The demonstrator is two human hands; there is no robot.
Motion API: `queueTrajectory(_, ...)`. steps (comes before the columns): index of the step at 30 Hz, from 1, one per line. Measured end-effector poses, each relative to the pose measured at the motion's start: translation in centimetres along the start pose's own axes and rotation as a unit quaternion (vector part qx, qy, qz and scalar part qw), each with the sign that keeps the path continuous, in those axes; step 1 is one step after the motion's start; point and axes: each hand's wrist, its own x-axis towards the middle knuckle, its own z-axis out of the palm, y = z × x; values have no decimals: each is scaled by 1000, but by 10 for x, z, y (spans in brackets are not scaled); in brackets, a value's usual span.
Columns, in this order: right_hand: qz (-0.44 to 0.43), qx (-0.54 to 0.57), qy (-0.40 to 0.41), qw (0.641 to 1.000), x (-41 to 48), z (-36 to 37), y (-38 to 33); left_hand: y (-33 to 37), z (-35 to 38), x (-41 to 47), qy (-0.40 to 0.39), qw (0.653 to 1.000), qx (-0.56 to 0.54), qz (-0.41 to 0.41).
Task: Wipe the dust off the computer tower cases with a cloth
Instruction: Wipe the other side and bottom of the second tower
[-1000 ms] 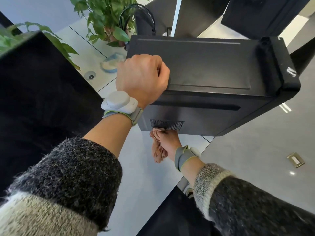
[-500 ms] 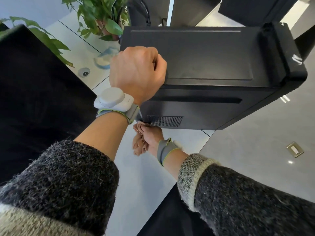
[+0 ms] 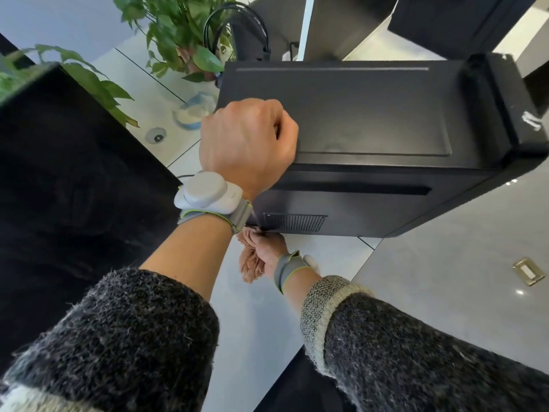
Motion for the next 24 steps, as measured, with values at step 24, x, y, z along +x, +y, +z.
queueTrajectory(24, 49, 74, 86, 992, -26, -74, -9, 0, 4, -1, 18, 1000, -1, -11)
